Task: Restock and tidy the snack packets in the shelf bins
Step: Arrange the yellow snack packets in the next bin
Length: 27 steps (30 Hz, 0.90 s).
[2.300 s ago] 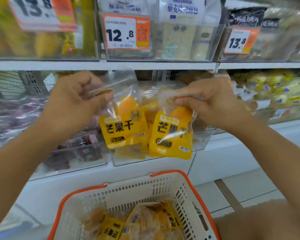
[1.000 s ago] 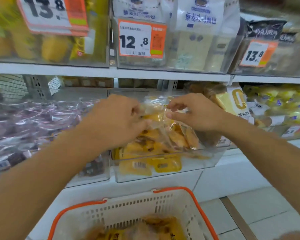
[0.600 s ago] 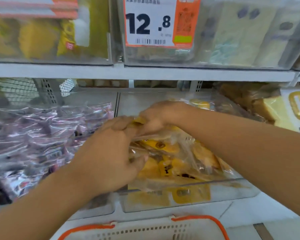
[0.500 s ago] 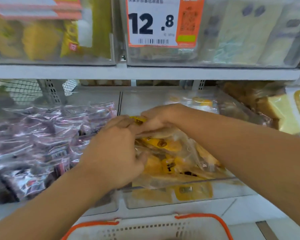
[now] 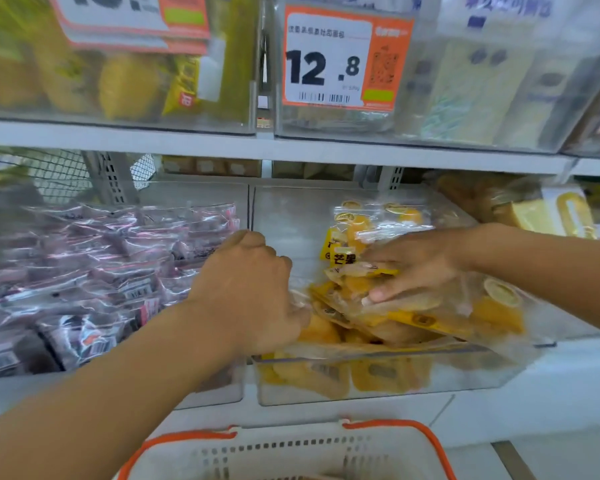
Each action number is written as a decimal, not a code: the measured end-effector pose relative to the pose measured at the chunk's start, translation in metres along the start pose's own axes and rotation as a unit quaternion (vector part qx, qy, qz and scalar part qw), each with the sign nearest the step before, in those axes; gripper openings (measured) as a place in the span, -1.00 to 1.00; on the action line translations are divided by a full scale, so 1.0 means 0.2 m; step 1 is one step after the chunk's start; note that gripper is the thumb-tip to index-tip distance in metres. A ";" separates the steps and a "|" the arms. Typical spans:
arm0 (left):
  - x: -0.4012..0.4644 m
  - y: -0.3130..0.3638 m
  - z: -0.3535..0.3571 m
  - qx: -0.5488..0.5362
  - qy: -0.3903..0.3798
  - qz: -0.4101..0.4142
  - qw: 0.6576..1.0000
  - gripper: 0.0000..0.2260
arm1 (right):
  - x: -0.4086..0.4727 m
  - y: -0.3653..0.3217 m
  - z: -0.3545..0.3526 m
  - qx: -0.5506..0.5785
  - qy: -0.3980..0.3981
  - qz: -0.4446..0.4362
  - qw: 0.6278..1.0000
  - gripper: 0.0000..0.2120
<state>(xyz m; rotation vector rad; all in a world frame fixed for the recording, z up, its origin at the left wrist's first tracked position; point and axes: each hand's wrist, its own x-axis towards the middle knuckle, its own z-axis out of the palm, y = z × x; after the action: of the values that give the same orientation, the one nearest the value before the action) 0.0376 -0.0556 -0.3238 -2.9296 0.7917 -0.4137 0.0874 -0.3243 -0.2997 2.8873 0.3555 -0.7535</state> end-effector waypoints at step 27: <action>0.04 -0.05 0.04 -0.004 0.021 0.088 0.996 -0.45 | 0.24 -0.22 0.07 0.093 0.028 -0.192 0.977 -0.68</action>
<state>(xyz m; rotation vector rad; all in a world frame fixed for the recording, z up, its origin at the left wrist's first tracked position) 0.0510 -0.0502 -0.3286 -2.8365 1.0479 -0.4599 0.1099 -0.2761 -0.3374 3.0581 0.9159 -0.7970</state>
